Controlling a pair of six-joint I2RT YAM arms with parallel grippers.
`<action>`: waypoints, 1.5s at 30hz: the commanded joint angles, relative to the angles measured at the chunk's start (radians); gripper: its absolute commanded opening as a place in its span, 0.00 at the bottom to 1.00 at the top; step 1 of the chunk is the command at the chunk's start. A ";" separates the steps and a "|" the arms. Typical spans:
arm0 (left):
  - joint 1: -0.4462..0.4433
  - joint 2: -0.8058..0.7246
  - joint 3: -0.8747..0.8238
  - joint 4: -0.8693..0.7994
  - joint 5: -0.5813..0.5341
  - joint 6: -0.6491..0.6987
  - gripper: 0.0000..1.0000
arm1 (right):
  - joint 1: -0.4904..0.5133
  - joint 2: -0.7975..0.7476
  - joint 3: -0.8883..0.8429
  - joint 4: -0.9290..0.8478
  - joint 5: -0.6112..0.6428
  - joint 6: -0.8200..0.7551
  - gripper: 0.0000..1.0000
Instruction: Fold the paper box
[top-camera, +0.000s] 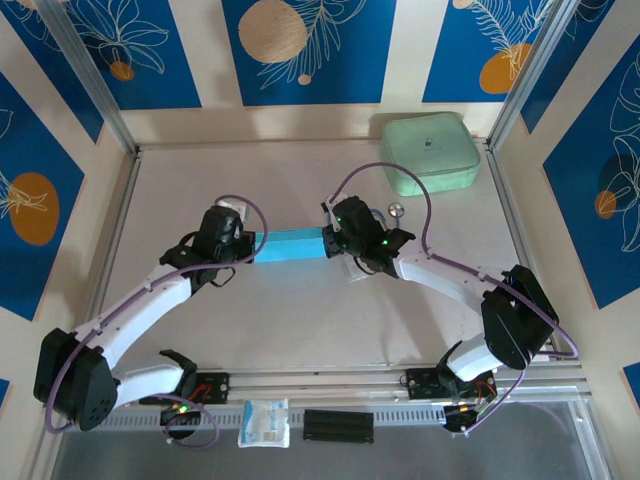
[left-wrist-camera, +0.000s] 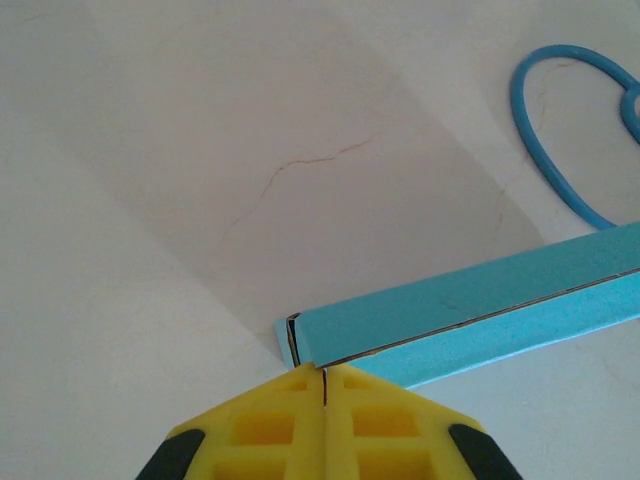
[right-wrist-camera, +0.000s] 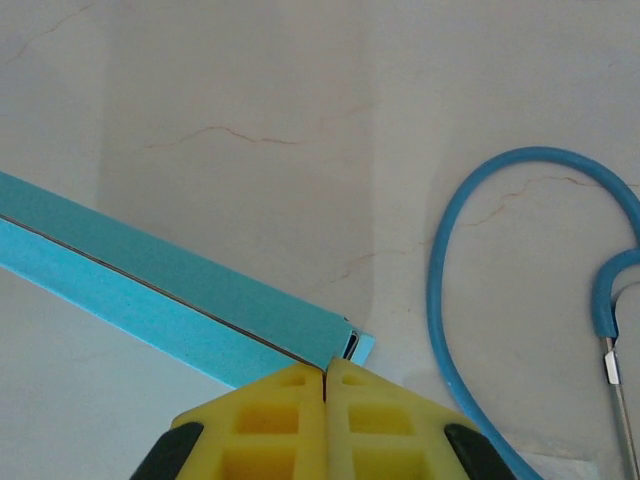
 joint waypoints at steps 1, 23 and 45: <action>0.010 0.024 0.021 0.016 0.090 0.013 0.00 | 0.006 0.028 0.036 0.009 -0.131 0.016 0.00; 0.070 0.094 -0.013 -0.009 0.065 0.032 0.00 | -0.046 0.088 0.056 -0.092 -0.131 0.050 0.00; 0.127 -0.131 0.043 -0.074 0.237 -0.065 0.49 | 0.017 0.145 0.198 -0.206 0.003 -0.071 0.03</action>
